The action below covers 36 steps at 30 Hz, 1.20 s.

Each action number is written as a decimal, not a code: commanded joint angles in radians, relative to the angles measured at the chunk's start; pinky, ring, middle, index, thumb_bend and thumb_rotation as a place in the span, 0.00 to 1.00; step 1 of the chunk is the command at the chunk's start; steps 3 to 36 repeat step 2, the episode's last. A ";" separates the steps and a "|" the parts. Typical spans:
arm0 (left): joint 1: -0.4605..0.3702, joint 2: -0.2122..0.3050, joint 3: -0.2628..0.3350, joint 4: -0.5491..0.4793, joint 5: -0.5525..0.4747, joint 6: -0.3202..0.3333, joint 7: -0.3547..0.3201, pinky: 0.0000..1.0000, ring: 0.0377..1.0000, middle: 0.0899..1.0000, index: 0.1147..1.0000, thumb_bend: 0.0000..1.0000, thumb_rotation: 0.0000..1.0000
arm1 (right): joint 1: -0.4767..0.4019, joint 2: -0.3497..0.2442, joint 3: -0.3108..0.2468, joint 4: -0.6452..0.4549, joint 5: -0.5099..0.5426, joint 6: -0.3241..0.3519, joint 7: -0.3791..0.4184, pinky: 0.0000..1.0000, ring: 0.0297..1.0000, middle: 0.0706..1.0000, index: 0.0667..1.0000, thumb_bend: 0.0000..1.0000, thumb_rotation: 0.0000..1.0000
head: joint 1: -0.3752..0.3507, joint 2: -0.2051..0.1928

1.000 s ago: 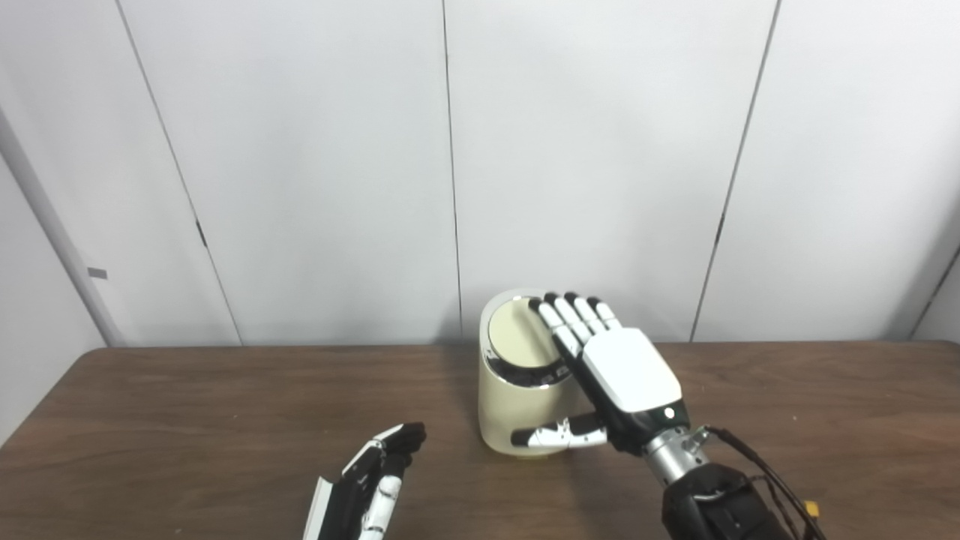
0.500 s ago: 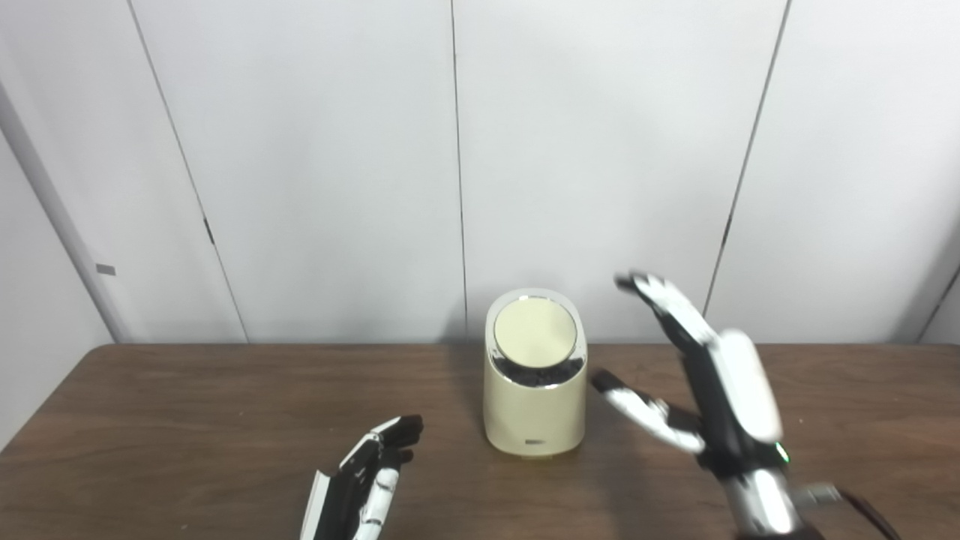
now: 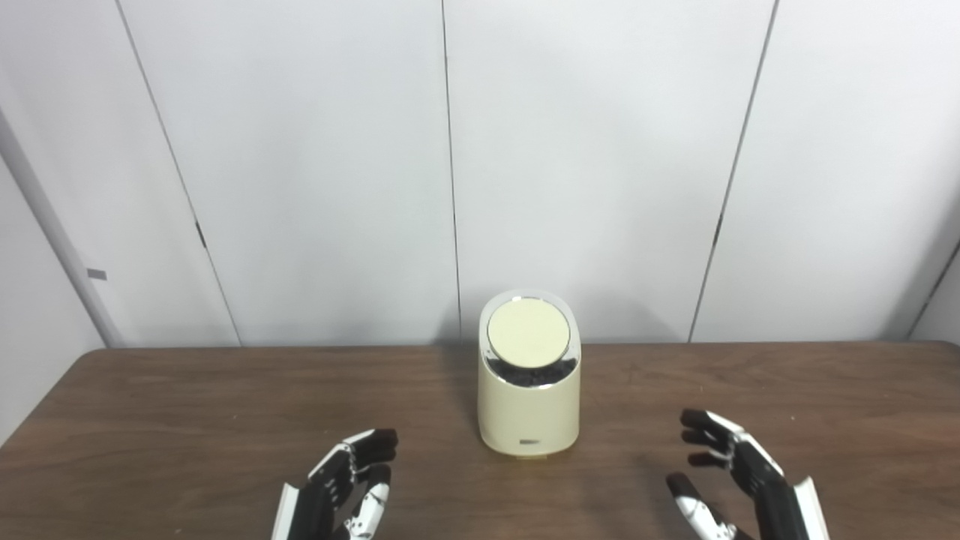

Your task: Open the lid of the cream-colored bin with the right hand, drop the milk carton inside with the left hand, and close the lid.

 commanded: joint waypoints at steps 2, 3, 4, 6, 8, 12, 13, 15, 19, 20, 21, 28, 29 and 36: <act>0.004 -0.004 0.010 -0.059 -0.020 -0.013 0.011 0.66 0.71 0.70 0.69 0.21 0.29 | 0.013 0.016 -0.006 -0.019 0.028 -0.044 0.013 0.62 0.73 0.75 0.71 0.26 0.34 | -0.001 0.005; 0.004 -0.004 0.010 -0.059 -0.020 -0.013 0.011 0.66 0.71 0.70 0.69 0.21 0.29 | 0.013 0.016 -0.006 -0.019 0.028 -0.044 0.013 0.62 0.73 0.75 0.71 0.26 0.34 | -0.001 0.005; 0.004 -0.004 0.010 -0.059 -0.020 -0.013 0.011 0.66 0.71 0.70 0.69 0.21 0.29 | 0.013 0.016 -0.006 -0.019 0.028 -0.044 0.013 0.62 0.73 0.75 0.71 0.26 0.34 | -0.001 0.005; 0.004 -0.004 0.010 -0.059 -0.020 -0.013 0.011 0.66 0.71 0.70 0.69 0.21 0.29 | 0.013 0.016 -0.006 -0.019 0.028 -0.044 0.013 0.62 0.73 0.75 0.71 0.26 0.34 | -0.001 0.005; 0.004 -0.004 0.010 -0.059 -0.020 -0.013 0.011 0.66 0.71 0.70 0.69 0.21 0.29 | 0.013 0.016 -0.006 -0.019 0.028 -0.044 0.013 0.62 0.73 0.75 0.71 0.26 0.34 | -0.001 0.005; 0.004 -0.004 0.010 -0.059 -0.020 -0.013 0.011 0.66 0.71 0.70 0.69 0.21 0.29 | 0.013 0.016 -0.006 -0.019 0.028 -0.044 0.013 0.62 0.73 0.75 0.71 0.26 0.34 | -0.001 0.005; 0.004 -0.004 0.010 -0.059 -0.020 -0.013 0.011 0.66 0.71 0.70 0.69 0.21 0.29 | 0.013 0.016 -0.006 -0.019 0.028 -0.044 0.013 0.62 0.73 0.75 0.71 0.26 0.34 | -0.001 0.005; 0.004 -0.004 0.010 -0.059 -0.020 -0.013 0.011 0.66 0.71 0.70 0.69 0.21 0.29 | 0.013 0.016 -0.006 -0.019 0.028 -0.044 0.013 0.62 0.73 0.75 0.71 0.26 0.34 | -0.001 0.005; 0.004 -0.004 0.010 -0.059 -0.020 -0.013 0.011 0.66 0.71 0.70 0.69 0.21 0.29 | 0.013 0.016 -0.006 -0.019 0.028 -0.044 0.013 0.62 0.73 0.75 0.71 0.26 0.34 | -0.001 0.005; 0.004 -0.004 0.010 -0.059 -0.020 -0.013 0.011 0.66 0.71 0.70 0.69 0.21 0.29 | 0.013 0.016 -0.006 -0.019 0.028 -0.044 0.013 0.62 0.73 0.75 0.71 0.26 0.34 | -0.001 0.005; 0.004 -0.004 0.010 -0.059 -0.020 -0.013 0.011 0.66 0.71 0.70 0.69 0.21 0.29 | 0.013 0.016 -0.006 -0.019 0.028 -0.044 0.013 0.62 0.73 0.75 0.71 0.26 0.34 | -0.001 0.005; 0.004 -0.004 0.010 -0.059 -0.020 -0.013 0.011 0.66 0.71 0.70 0.69 0.21 0.29 | 0.013 0.016 -0.006 -0.019 0.028 -0.044 0.013 0.62 0.73 0.75 0.71 0.26 0.34 | -0.001 0.005; 0.004 -0.004 0.010 -0.059 -0.020 -0.013 0.011 0.66 0.71 0.70 0.69 0.21 0.29 | 0.013 0.016 -0.006 -0.019 0.028 -0.044 0.013 0.62 0.73 0.75 0.71 0.26 0.34 | -0.001 0.005; 0.004 -0.004 0.010 -0.059 -0.020 -0.013 0.011 0.66 0.71 0.70 0.69 0.21 0.29 | 0.013 0.016 -0.006 -0.019 0.028 -0.044 0.013 0.62 0.73 0.75 0.71 0.26 0.34 | -0.001 0.005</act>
